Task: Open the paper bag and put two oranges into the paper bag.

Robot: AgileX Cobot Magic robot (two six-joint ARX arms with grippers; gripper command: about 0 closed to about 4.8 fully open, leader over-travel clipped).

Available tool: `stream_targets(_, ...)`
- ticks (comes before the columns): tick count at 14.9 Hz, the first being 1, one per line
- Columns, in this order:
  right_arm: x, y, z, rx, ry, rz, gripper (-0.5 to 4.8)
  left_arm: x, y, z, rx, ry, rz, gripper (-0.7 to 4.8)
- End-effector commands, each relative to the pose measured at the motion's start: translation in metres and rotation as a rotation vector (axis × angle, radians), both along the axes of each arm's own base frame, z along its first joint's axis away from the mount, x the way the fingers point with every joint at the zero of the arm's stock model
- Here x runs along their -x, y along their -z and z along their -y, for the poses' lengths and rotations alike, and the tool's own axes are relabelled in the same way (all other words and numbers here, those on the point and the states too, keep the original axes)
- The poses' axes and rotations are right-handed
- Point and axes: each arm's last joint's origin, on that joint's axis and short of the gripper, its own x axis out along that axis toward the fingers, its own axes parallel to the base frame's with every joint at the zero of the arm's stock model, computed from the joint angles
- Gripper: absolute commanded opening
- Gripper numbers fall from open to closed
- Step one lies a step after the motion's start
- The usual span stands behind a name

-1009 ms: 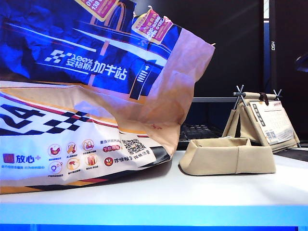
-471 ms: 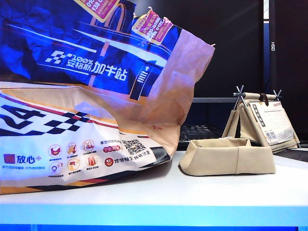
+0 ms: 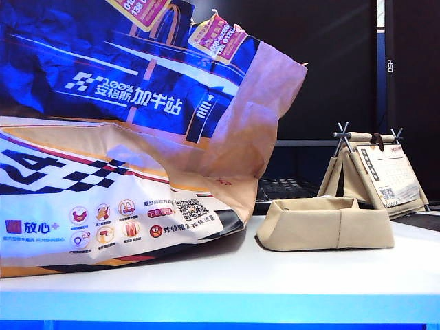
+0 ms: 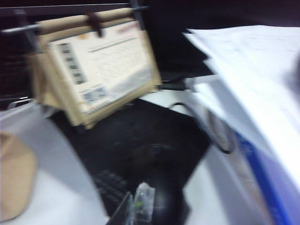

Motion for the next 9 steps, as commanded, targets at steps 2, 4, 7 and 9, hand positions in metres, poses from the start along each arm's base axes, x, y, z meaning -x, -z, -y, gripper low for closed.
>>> stream_targets(2, -0.0003, 0.0, -0.0048, -0.001, -0.051, 0.013, 0.0, 0.0003, -0.0021, 0.0, -0.003, 0.002, 0.017, 0.53)
stream_targets(4, -0.0003, 0.0, -0.0048, -0.001, -0.052, 0.013, 0.0, 0.0003, -0.0021, 0.0, -0.003, 0.002, 0.018, 0.53)
stream_targets(7, -0.0003, -0.0001, -0.0048, -0.001, -0.051, 0.014, 0.0, 0.0003, -0.0021, 0.0, -0.003, 0.002, 0.017, 0.53)
stream_targets(9, -0.0003, 0.0, -0.0048, -0.001, -0.051, 0.013, 0.0, 0.0003, -0.0021, 0.0, -0.003, 0.002, 0.017, 0.53)
